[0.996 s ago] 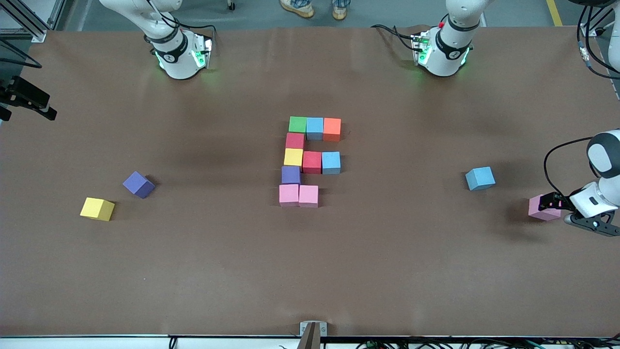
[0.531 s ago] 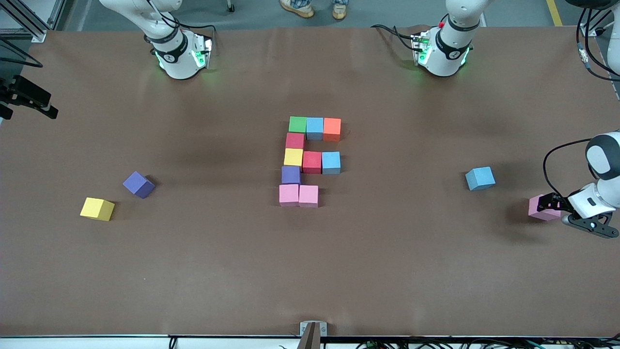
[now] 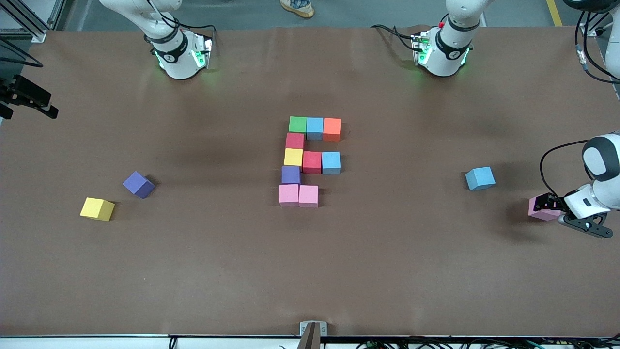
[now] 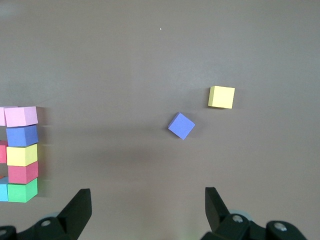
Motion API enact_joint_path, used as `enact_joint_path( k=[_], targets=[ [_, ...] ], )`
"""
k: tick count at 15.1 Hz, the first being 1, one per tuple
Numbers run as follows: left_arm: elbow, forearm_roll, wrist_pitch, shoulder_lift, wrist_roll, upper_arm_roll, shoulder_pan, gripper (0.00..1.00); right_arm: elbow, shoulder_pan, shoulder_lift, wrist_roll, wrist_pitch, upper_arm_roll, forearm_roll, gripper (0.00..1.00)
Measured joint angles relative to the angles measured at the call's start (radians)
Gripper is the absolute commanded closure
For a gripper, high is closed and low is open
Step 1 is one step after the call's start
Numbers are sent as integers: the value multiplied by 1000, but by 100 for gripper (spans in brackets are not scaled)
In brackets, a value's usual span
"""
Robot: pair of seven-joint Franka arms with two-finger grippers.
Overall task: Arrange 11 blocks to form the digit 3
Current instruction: 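Grasp the last spare pink cube with the left gripper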
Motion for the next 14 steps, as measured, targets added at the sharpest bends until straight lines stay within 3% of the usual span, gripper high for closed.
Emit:
enact_joint_path(
  k=[2, 6, 7, 14],
  targets=[
    [-2, 1, -2, 2, 6, 1, 0, 33, 0, 0, 0, 0, 0, 0, 0, 0],
    [-5, 5, -3, 9, 15, 1, 0, 88, 0, 0, 0, 0, 0, 0, 0, 0],
    [-5, 6, -3, 9, 15, 1, 0, 95, 0, 0, 0, 0, 0, 0, 0, 0],
    [5, 6, -25, 5, 4, -34, 4, 100, 0, 0, 0, 0, 0, 0, 0, 0]
  ],
)
